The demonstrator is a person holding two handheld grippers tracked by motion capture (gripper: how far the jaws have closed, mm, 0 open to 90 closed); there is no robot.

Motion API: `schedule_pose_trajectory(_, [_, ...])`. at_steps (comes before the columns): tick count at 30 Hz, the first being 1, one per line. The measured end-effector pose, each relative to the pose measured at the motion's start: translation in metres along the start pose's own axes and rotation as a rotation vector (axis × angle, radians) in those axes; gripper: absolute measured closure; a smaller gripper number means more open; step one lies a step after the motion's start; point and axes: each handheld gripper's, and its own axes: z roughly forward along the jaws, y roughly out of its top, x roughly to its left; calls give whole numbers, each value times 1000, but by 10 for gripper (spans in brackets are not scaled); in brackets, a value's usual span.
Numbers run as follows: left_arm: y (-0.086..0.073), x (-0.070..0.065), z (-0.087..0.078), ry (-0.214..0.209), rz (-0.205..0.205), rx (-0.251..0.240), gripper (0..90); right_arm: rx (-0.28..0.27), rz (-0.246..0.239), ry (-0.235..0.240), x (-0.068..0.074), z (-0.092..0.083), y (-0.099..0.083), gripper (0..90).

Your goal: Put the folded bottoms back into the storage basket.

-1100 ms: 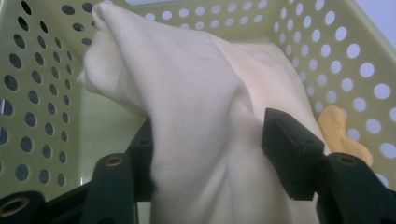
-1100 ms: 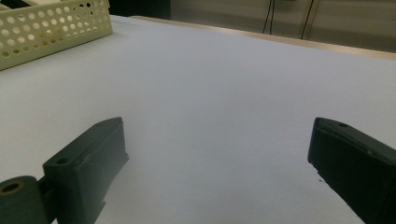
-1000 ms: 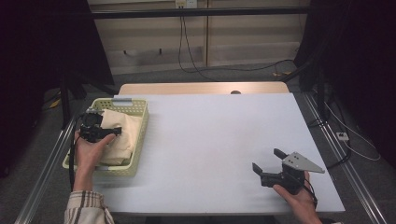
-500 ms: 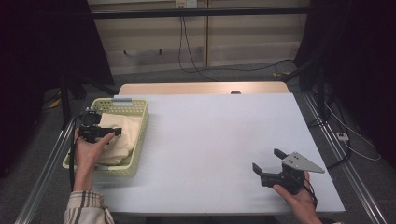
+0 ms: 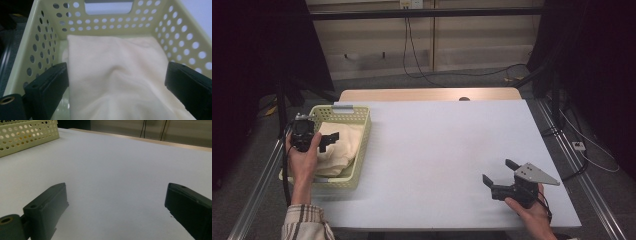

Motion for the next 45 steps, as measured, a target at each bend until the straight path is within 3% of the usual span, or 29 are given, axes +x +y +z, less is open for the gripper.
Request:
schedule_pose_trajectory(4, [1, -1, -4, -19, 8, -27, 56, 0, 3, 3, -1, 0, 0, 44])
schedule_pose_trajectory(13, [2, -8, -19, 18, 45, -167, 107, 0, 13, 1, -2, 0, -1, 44])
schedule_pose_trajectory(18, [1, -9, -22, 19, 53, -186, 98, 1, 14, 1, -2, 0, -1, 43])
schedule_pose_trajectory(23, [2, -10, -25, -7, 55, -205, 98, 3, 12, 1, -3, 0, -1, 43])
schedule_pose_trajectory(25, [3, -12, -29, -10, 77, -223, 92, 4, 14, -1, -3, 0, -2, 43])
schedule_pose_trajectory(29, [2, -13, -34, -37, 80, -261, 82, 3, 15, -2, -3, 0, -1, 43])
schedule_pose_trajectory(32, [2, -14, -36, -53, 86, -274, 80, 2, 15, -5, -3, 0, -1, 43])
schedule_pose_trajectory(35, [0, -17, -37, -49, 90, -255, 47, 4, 10, -8, -2, 1, -1, 43])
schedule_pose_trajectory(38, [-1, -19, -41, -94, 75, -244, 48, 7, 13, -12, -2, 1, -1, 43])
schedule_pose_trajectory(42, [-5, -28, -47, -72, 146, -242, 54, 3, 8, -15, -1, 0, -1, 43])
schedule_pose_trajectory(45, [-9, -32, -50, -57, 171, -240, 44, 3, 6, -15, -1, 0, -1, 43])
